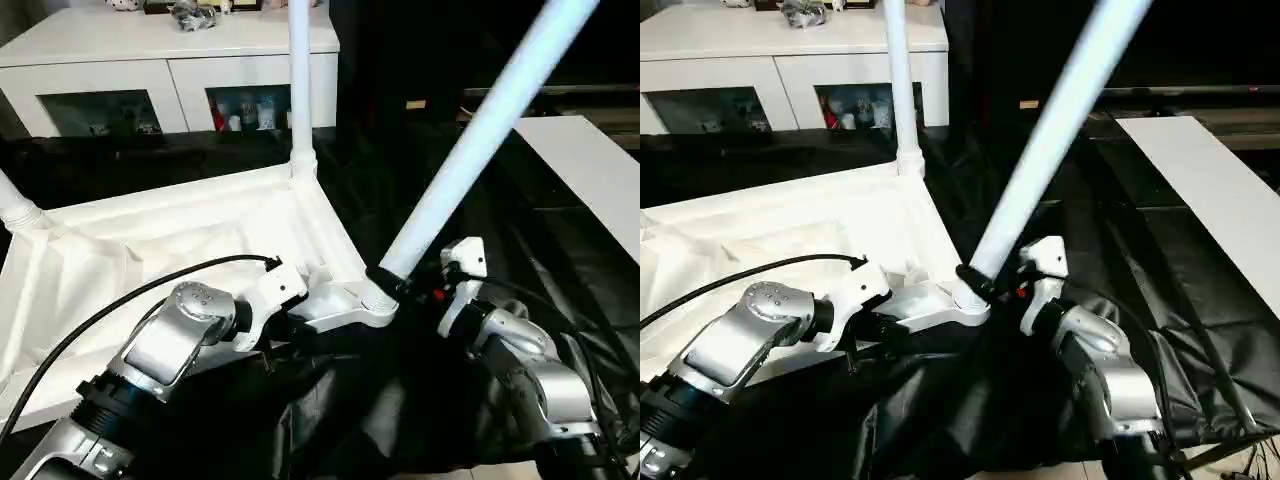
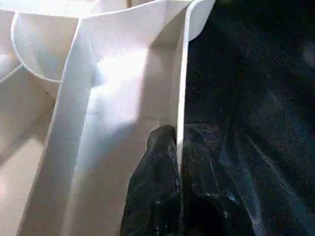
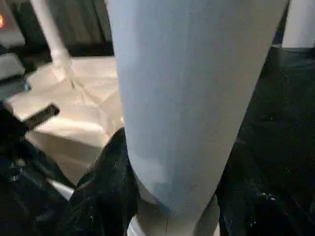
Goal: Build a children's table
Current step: Insert table leg to table base, then rotate leg to tighten
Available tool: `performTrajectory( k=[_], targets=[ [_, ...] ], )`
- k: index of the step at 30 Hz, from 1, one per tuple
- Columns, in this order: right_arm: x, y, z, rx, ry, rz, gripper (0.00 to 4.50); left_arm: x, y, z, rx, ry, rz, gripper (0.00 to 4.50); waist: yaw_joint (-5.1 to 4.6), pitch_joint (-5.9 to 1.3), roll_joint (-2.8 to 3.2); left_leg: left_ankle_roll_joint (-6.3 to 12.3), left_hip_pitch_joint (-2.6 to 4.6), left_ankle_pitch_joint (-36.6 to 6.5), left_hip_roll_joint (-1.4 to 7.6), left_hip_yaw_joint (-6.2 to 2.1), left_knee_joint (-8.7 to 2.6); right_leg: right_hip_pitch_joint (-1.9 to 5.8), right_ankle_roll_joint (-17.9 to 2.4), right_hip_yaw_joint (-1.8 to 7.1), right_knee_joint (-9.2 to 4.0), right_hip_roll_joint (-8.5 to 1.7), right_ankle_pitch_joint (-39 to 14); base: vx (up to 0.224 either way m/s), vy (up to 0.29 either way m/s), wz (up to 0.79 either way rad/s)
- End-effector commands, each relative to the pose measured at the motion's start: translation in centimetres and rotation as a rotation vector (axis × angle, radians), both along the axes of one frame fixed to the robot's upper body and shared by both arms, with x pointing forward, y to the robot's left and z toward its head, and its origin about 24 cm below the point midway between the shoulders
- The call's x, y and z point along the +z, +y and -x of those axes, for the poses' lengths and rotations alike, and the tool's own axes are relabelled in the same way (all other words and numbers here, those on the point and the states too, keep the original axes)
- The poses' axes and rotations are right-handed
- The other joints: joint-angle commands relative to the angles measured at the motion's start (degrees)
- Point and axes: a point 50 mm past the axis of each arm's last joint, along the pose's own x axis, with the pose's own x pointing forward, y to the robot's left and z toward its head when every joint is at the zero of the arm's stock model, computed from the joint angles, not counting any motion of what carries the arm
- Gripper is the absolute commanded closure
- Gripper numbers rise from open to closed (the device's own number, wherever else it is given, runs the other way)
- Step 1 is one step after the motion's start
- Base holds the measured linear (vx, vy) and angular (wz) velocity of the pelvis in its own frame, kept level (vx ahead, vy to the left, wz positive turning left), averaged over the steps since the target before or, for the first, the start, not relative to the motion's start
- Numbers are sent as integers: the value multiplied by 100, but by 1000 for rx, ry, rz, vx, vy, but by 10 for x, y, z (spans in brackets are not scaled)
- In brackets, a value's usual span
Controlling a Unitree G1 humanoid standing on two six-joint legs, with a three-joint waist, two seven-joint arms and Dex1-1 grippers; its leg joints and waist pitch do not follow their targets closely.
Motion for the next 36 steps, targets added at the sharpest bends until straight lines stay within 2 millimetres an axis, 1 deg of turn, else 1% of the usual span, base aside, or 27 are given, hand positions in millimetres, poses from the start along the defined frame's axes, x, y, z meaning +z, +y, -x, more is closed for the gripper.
performTrajectory(
  k=[1, 2, 3, 4, 5, 6, 7, 8, 9, 10, 12, 14, 17, 20, 21, 23, 25, 26, 28, 29, 30, 31, 32, 33, 34, 35, 36],
  targets=[
    [-31, 3, 15, 62, 146, 97, 264, 11, 4, -8, 74, -61, 56, 450, -18, -282, -120, 89, 102, -1556, 413, -169, -482, 121, -1067, 227, -540, -461, -1795, 0, 0, 0],
    [-32, 4, 15, 76, 151, 115, 264, 11, 4, -7, 74, -61, 57, 450, -9, -283, -92, 92, 100, -1542, 412, -177, -482, 121, -1055, 227, -533, -470, -1829, 0, 0, 0],
    [-32, 5, 15, 103, 155, 149, 264, 11, 4, -8, 74, -64, 55, 450, -17, -281, -129, 108, 89, -1514, 408, -177, -480, 126, -1037, 225, -530, -471, -1868, 0, 0, 0],
    [-33, 7, 16, 131, 163, 174, 264, 11, 4, -7, 74, -65, 56, 450, -24, -276, -143, 117, 88, -1515, 406, -170, -482, 120, -1017, 227, -545, -469, -1918, 0, 0, 0],
    [-33, 8, 17, 148, 167, 188, 264, 11, 4, -7, 74, -66, 56, 450, -21, -275, -123, 110, 98, -1548, 410, -176, -480, 110, -1006, 228, -544, -473, -1974, 0, 0, 0],
    [-34, 9, 18, 175, 181, 212, 264, 11, 4, -7, 77, -68, 57, 450, -43, -265, -172, 88, 108, -1684, 411, -171, -485, 94, -949, 232, -572, -463, -2169, 0, 0, 0],
    [-35, 9, 19, 191, 191, 226, 264, 11, 3, -7, 79, -69, 59, 450, -37, -268, -158, 74, 107, -1681, 416, -187, -490, 102, -954, 232, -558, -473, -2168, 0, 0, 0],
    [-36, 9, 19, 212, 201, 244, 264, 11, 3, -7, 79, -68, 61, 450, -46, -270, -188, 80, 106, -1670, 417, -180, -494, 103, -949, 230, -562, -461, -2140, 0, 0, 0],
    [-36, 9, 19, 226, 213, 257, 264, 11, 3, -7, 79, -68, 63, 450, -39, -275, -173, 81, 120, -1674, 421, -177, -489, 91, -957, 235, -555, -459, -2069, 0, 0, 0],
    [-37, 10, 19, 235, 236, 255, 264, 11, 3, -6, 79, -68, 64, 450, -44, -276, -168, 87, 113, -1664, 421, -179, -493, 96, -979, 240, -547, -458, -1985, 0, 0, 0],
    [-36, 11, 15, 250, 265, 247, 264, 11, 2, -5, 72, -66, 65, 450, -50, -288, -183, 112, 101, -1600, 413, -177, -489, 113, -1022, 235, -532, -457, -1828, 0, 0, 0],
    [-35, 11, 11, 250, 291, 230, 264, 11, 2, -5, 66, -63, 67, 450, -48, -289, -174, 121, 107, -1584, 412, -175, -482, 111, -1052, 235, -536, -461, -1804, 0, 0, 0],
    [-35, 10, 5, 245, 309, 229, 264, 11, 2, -4, 58, -59, 69, 450, -55, -282, -177, 87, 109, -1658, 413, -175, -484, 102, -1050, 234, -544, -463, -1914, 0, 0, 0],
    [-37, 4, -1, 237, 333, 260, 264, 11, 2, -5, 53, -61, 64, 450, -76, -268, -167, 6, 120, -1887, 413, -193, -495, 83, -1030, 226, -566, -474, -2234, 0, 0, 0],
    [-38, 2, -1, 236, 339, 276, 264, 11, 2, -5, 53, -62, 62, 450, -74, -267, -168, -25, 134, -1955, 419, -192, -496, 69, -998, 234, -582, -475, -2316, 0, 0, 0],
    [-40, 1, 0, 240, 346, 288, 264, 11, 2, -5, 57, -65, 61, 450, -83, -259, -165, -68, 128, -2027, 422, -205, -515, 69, -950, 233, -586, -472, -2404, 0, 0, 0],
    [-41, 2, 2, 249, 352, 290, 264, 10, 4, -7, 64, -67, 60, 450, -82, -272, -165, -79, 136, -2018, 427, -205, -519, 66, -938, 238, -584, -471, -2310, 0, 0, 0],
    [-43, 2, 2, 249, 351, 299, 264, 9, 5, -8, 69, -72, 52, 450, -79, -276, -148, -75, 133, -1989, 424, -204, -517, 68, -959, 241, -577, -470, -2208, 0, 0, 0],
    [-45, 3, 2, 243, 341, 313, 264, 8, 7, -9, 76, -74, 48, 450, -87, -277, -160, -59, 125, -1958, 423, -198, -520, 73, -976, 241, -574, -463, -2114, 0, 0, 0],
    [-48, 3, -1, 206, 334, 323, 264, 7, 10, -13, 101, -79, 50, 450, -91, -267, -152, -43, 129, -2003, 408, -186, -512, 50, -999, 240, -595, -467, -2165, 0, 0, 0],
    [-54, 2, -10, 101, 325, 341, 264, 5, 13, -19, 163, -87, 54, 450, -120, -239, -160, -103, 137, -2196, 384, -192, -512, 31, -952, 232, -628, -476, -2572, 0, 0, 0],
    [-57, 2, -14, 51, 327, 352, 264, 4, 14, -22, 185, -92, 57, 450, -143, -208, -133, -165, 161, -2404, 368, -211, -511, -5, -898, 221, -667, -490, -2959, 0, 0, 0],
    [-58, 1, -16, 23, 327, 361, 264, 4, 14, -23, 197, -94, 57, 450, -206, -193, -139, -298, 212, -2795, 353, -265, -508, -21, -679, 169, -728, -507, -3702, -59, 9, -13],
    [-61, 1, -19, -23, 332, 364, 264, 2, 13, -25, 232, -94, 61, 450, -246, -198, -132, -358, 212, -2993, 366, -316, -529, -3, -502, 149, -753, -522, -3996, -59, 9, -13],
    [-63, 1, -22, -63, 337, 363, 264, 0, 12, -27, 259, -94, 59, 450, -246, -198, -132, -358, 212, -2993, 366, -316, -529, -3, -502, 149, -753, -522, -3996, -51, 21, -18],
    [-67, 2, -28, -163, 352, 359, 264, -4, 8, -29, 301, -97, 43, 450, -280, -195, -126, -380, 217, -3144, 357, -338, -545, -20, -391, 125, -794, -513, -4118, -59, 28, -18],
    [-70, 3, -34, -256, 373, 342, 264, -6, 1, -30, 339, -94, 47, 450, -343, -176, -91, -456, 264, -3544, 346, -385, -558, -44, -301, 20, -839, -492, -4258, -59, 28, -18]
  ],
)
